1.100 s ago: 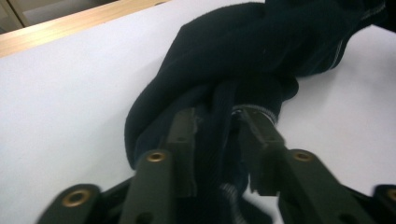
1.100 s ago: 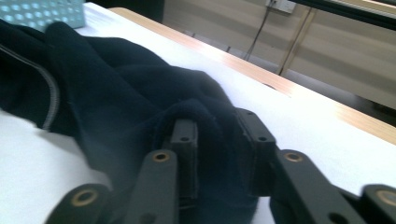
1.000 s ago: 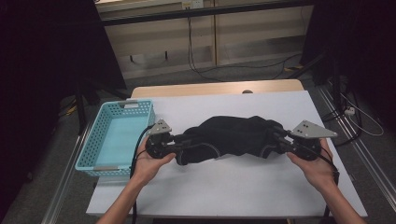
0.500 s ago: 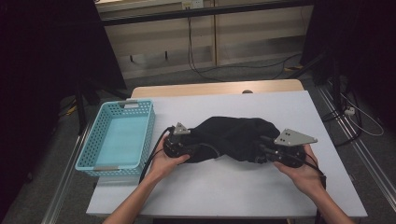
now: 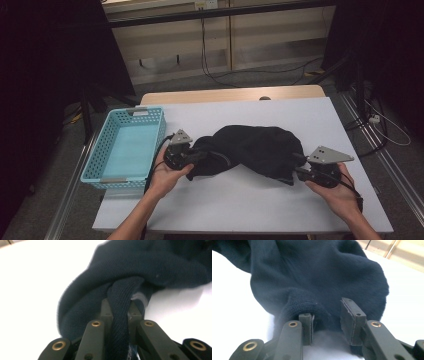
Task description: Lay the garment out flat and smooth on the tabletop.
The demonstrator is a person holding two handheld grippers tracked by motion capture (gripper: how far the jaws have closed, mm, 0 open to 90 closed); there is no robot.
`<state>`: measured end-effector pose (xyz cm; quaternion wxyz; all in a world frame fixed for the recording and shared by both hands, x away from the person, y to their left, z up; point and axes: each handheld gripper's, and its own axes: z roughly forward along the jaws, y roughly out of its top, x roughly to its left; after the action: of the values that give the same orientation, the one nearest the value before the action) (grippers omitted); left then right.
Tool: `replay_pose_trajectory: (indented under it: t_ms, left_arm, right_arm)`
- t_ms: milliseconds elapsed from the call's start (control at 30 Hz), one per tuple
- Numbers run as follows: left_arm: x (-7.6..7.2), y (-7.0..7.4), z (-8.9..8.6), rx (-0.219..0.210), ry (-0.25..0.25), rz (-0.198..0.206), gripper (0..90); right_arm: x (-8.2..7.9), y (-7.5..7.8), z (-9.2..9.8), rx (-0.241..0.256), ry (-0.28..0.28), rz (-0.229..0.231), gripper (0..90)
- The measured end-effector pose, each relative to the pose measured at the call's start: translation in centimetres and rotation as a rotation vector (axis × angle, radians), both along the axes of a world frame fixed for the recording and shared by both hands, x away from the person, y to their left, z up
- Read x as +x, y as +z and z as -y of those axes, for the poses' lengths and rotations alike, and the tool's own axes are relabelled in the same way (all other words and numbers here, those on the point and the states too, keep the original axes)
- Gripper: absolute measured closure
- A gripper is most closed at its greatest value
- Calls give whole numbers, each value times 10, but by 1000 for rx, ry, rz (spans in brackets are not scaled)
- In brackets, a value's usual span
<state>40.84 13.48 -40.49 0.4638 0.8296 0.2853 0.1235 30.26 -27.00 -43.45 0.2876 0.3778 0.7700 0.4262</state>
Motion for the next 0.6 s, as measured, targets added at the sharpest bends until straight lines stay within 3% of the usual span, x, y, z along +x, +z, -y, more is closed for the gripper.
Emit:
replay_pose_trajectory:
  t_ms: [133,267,467,600]
  left_arm:
    - [-1,21,-11,-81,28,36,809]
    - [0,27,-14,-94,31,39,809]
    - [5,24,-11,-95,42,33,808]
    - [5,36,-14,-115,53,55,809]
  right_arm:
    - [-5,5,4,13,-8,26,636]
    - [-6,11,2,32,7,36,651]
    - [0,20,-23,36,68,57,580]
    - [4,24,-37,19,90,62,568]
